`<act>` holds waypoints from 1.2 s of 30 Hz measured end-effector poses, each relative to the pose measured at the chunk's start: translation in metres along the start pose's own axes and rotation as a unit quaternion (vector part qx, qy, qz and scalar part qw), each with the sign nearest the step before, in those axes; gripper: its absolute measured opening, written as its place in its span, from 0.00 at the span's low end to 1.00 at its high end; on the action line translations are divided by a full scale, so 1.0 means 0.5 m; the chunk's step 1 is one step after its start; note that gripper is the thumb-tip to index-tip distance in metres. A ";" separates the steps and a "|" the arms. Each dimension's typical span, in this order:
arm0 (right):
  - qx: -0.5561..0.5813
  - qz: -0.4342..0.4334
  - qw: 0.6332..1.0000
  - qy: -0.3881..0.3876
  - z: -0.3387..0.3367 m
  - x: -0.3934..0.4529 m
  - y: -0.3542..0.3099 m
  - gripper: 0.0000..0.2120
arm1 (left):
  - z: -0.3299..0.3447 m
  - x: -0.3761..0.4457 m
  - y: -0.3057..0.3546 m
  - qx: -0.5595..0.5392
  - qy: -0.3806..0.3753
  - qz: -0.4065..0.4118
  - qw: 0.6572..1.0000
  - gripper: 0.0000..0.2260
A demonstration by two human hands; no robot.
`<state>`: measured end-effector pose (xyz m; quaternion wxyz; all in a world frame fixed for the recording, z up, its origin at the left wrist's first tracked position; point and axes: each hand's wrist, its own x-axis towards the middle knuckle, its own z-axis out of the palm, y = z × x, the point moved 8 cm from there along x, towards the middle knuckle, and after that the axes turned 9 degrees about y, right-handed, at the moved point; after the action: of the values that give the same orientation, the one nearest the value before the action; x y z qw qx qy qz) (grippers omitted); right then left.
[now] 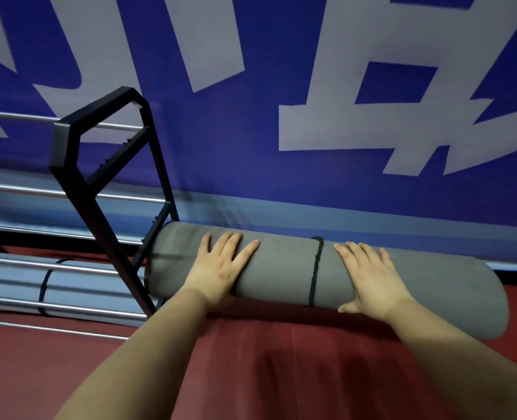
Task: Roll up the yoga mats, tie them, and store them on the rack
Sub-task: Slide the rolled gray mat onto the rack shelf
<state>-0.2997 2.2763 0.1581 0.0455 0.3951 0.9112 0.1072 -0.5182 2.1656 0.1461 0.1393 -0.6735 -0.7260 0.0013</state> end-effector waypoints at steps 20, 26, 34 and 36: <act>0.019 0.024 0.999 0.022 0.027 0.015 -0.042 0.56 | 0.011 0.006 -0.034 0.042 0.006 -0.018 0.999 0.45; -0.003 -0.014 0.999 0.045 -0.010 0.074 -0.089 0.56 | 0.035 -0.010 -0.090 0.024 0.013 -0.098 0.995 0.49; 0.003 -0.033 0.999 0.023 -0.031 0.151 -0.202 0.57 | -0.002 0.014 -0.077 -0.080 0.041 -0.040 0.995 0.60; 0.006 -0.025 0.999 0.020 -0.038 0.162 -0.231 0.57 | -0.005 0.031 -0.066 -0.112 0.029 -0.041 0.992 0.59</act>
<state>-0.4404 2.2557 0.1502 0.0276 0.3697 0.9223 0.1087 -0.5507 2.1775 0.1577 0.0833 -0.6541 -0.7444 -0.1053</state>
